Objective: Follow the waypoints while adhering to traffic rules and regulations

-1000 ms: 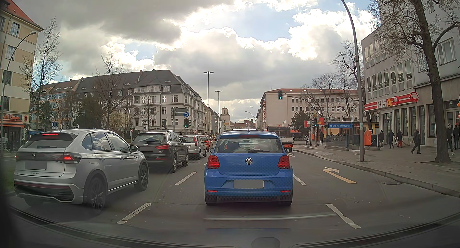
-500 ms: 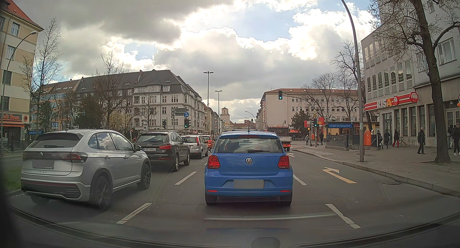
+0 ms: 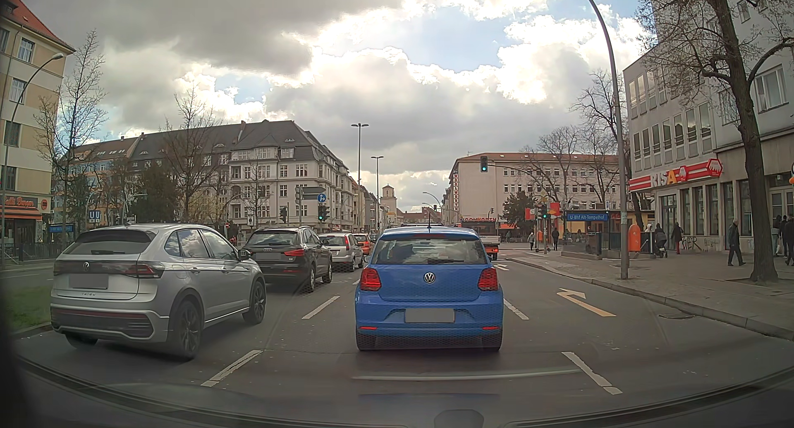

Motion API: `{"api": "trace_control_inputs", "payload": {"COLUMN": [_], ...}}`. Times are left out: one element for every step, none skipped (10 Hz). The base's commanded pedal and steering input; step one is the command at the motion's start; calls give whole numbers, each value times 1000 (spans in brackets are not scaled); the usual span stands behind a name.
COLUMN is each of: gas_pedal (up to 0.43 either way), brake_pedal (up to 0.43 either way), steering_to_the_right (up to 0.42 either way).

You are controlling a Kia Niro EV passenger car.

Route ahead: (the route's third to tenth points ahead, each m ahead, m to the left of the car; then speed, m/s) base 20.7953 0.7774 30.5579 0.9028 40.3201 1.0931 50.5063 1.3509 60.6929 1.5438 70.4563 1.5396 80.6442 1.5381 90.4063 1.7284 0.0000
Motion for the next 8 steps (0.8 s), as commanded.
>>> {"api": "trace_control_inputs", "payload": {"gas_pedal": [0,0,0,0,0,0,20,157], "brake_pedal": [232,207,177,91,37,37,37,37], "steering_to_the_right": [-2,-1,-1,-1,-1,-1,-1,-1]}}
